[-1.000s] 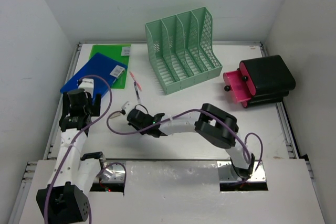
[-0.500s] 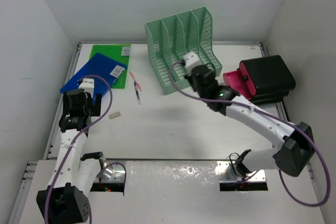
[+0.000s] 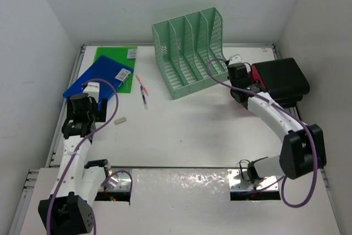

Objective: Organize the desk

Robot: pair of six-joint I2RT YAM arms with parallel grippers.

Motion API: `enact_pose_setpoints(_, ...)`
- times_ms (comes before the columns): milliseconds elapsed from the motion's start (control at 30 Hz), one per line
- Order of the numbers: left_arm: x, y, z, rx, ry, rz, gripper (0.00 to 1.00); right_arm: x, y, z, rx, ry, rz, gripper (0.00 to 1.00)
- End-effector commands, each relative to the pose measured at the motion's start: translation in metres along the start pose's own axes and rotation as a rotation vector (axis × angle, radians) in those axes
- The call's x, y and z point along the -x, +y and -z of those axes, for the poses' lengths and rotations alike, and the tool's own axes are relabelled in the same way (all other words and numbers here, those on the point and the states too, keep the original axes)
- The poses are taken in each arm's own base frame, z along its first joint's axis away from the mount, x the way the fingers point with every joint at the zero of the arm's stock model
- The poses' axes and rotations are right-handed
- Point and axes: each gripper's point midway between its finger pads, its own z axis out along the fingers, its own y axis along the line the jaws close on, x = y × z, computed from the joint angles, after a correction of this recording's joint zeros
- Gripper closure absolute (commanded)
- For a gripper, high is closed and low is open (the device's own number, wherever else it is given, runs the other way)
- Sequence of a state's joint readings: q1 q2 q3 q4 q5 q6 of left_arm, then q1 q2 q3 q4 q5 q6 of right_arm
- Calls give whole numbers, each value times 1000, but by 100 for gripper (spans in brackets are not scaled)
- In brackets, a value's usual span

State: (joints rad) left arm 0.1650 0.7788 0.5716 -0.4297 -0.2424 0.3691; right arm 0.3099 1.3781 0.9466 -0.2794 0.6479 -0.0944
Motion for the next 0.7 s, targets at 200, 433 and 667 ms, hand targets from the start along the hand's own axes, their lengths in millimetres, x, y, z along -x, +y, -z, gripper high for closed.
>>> enact_pose_setpoints(200, 10, 3, 1, 3, -48, 9, 0, -24, -15, -20, -139, 119, 35, 100)
enact_pose_setpoints(433, 11, 3, 1, 0, -48, 7, 0, -32, -14, -32, -152, 173, 50, 96)
enact_pose_setpoints(667, 9, 0, 0, -9, -40, 1, 0, -20, -20, -25, -149, 170, 21, 53)
